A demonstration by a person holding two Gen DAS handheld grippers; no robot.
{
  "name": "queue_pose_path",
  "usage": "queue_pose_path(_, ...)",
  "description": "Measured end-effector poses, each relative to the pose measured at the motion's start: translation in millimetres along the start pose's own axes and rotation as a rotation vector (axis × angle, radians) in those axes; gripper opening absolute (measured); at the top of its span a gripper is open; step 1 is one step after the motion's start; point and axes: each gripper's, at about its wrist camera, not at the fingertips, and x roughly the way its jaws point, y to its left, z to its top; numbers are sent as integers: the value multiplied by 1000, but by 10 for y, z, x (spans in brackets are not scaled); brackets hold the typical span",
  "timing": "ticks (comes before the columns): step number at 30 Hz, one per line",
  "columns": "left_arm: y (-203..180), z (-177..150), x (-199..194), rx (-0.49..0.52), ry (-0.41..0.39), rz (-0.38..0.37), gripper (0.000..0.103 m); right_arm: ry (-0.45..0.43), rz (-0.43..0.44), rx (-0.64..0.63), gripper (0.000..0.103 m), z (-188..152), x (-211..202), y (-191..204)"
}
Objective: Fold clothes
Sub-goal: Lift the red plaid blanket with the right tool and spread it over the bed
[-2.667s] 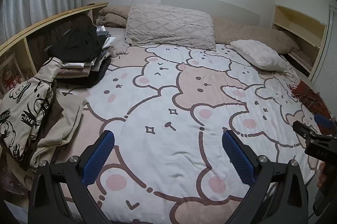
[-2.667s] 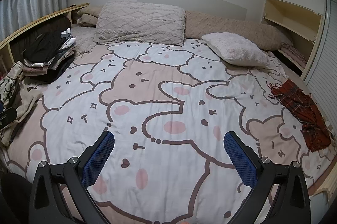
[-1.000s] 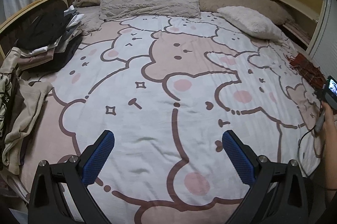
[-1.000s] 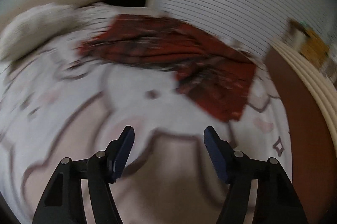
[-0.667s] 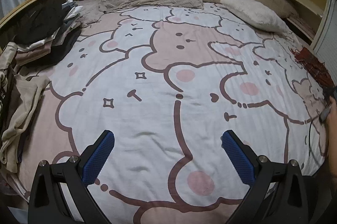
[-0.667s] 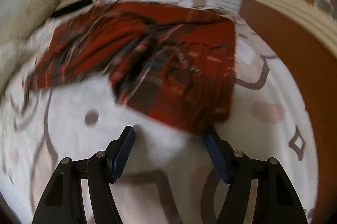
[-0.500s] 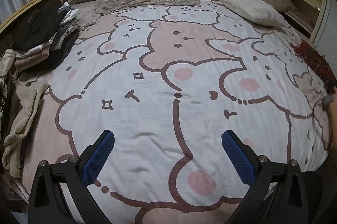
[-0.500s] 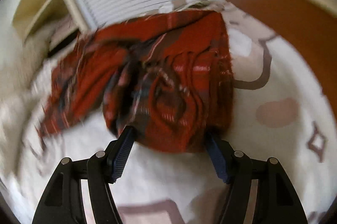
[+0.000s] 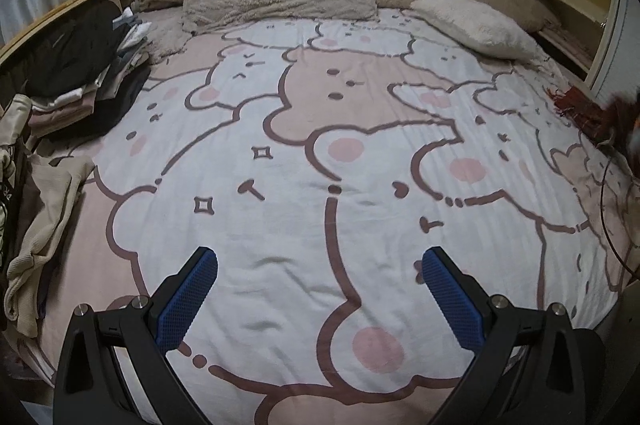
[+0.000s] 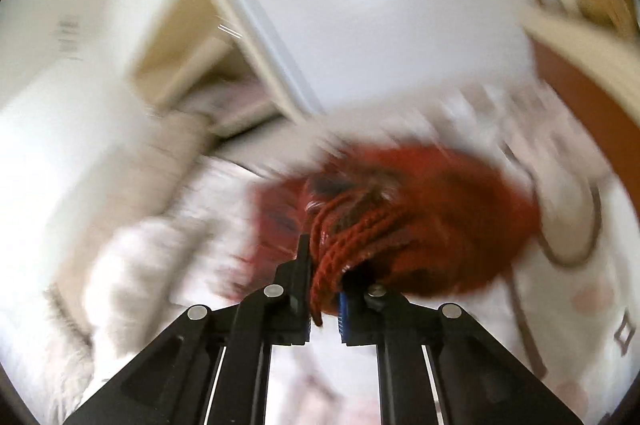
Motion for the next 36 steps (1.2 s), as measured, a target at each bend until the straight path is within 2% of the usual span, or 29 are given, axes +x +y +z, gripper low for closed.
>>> queue_pose_path(2, 6, 35, -122, -9, -35, -16, 103, -63, 165, -79, 10, 181, -323, 536)
queue_pose_path(5, 62, 90, -352, -37, -94, -28, 103, -145, 468, -202, 9, 289, -1010, 1398)
queue_pose_path(9, 200, 130, -726, -72, -179, -15, 103, -228, 933, -319, 9, 236, -2283, 2335)
queue_pose_path(12, 372, 101, -1015, -106, -240, 6, 103, -218, 1157, -394, 8, 192, -3095, 2807)
queue_pose_path(15, 576, 26, -1290, -148, -297, 28, 103, -135, 1275, -470, 8, 153, -3596, 3214)
queue_pose_path(17, 706, -43, -1448, -167, -326, 43, 103, -68, 1283, -538, 8, 73, -3747, 3462)
queue_pose_path(20, 832, -158, -1523, -175, -328, 51, 103, 56, 1235, -650, 8, -170, -3715, 3767)
queue_pose_path(24, 979, -310, -1571, -178, -318, 55, 103, 222, 1105, -858, 8, -906, -3491, 3782)
queue_pose_path(26, 1052, -386, -1595, -180, -312, 57, 103, 305, 1031, -954, 8, -1325, -3389, 3598)
queue_pose_path(28, 1126, -462, -1619, -181, -307, 59, 103, 423, 894, -1056, 8, -1869, -3018, 3272)
queue_pose_path(30, 1170, -523, -1569, -184, -291, 55, 103, 493, 748, -1128, 8, -2302, -2649, 2932)
queue_pose_path(34, 1175, -587, -1346, -175, -234, 35, 103, 526, 440, -1260, 8, -2864, -2109, 2237)
queue_pose_path(36, 1157, -620, -1227, -169, -208, 23, 103, 560, 367, -1255, 8, -2849, -1882, 1910)
